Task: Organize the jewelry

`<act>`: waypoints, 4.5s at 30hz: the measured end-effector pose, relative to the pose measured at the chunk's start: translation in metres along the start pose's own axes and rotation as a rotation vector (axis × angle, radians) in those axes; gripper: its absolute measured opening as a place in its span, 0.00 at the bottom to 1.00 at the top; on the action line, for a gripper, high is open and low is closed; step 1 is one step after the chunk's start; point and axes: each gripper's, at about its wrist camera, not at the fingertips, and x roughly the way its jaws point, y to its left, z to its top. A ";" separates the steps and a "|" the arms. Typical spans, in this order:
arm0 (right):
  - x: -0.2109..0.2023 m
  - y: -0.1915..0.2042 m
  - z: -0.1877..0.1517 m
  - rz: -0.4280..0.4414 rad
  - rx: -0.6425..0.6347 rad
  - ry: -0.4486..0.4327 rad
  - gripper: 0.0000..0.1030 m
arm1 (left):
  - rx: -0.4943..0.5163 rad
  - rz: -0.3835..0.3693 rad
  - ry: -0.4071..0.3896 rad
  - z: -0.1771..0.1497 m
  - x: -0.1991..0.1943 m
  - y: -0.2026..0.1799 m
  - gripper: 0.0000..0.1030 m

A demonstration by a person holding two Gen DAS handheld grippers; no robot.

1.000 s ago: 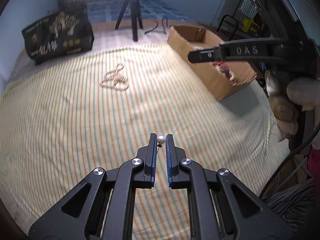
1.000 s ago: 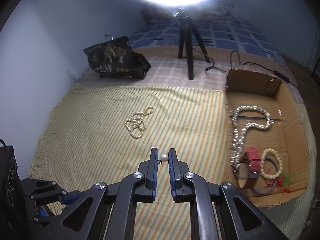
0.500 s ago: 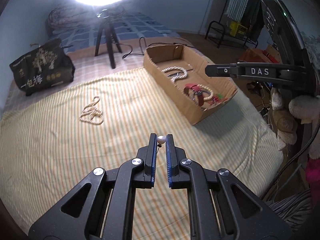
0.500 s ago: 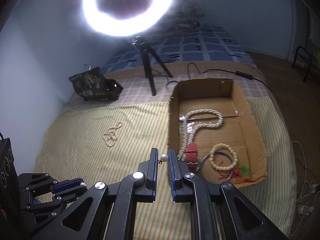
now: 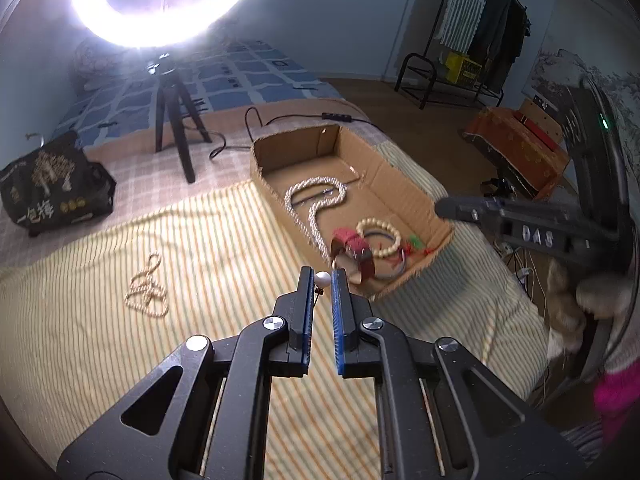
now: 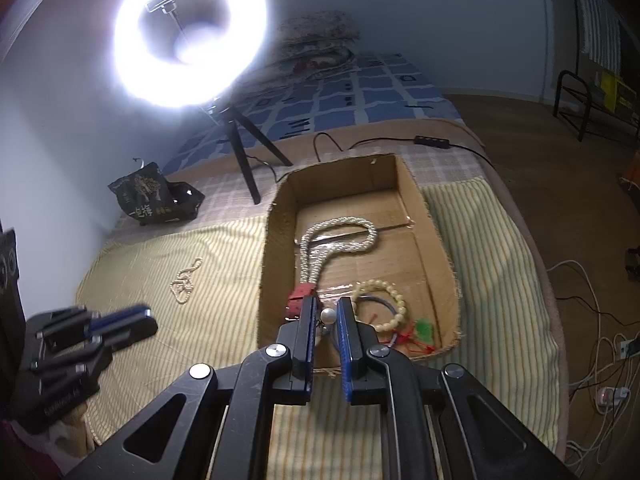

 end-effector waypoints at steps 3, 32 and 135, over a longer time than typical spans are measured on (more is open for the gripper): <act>0.000 -0.007 -0.002 -0.009 0.006 0.001 0.08 | 0.003 0.000 -0.005 0.012 0.010 -0.003 0.06; 0.022 -0.021 -0.003 -0.050 -0.005 0.024 0.10 | 0.009 -0.021 -0.019 0.068 0.071 -0.020 0.06; -0.039 0.102 -0.035 -0.101 -0.086 -0.104 1.00 | -0.404 0.260 0.295 -0.015 0.123 0.208 0.44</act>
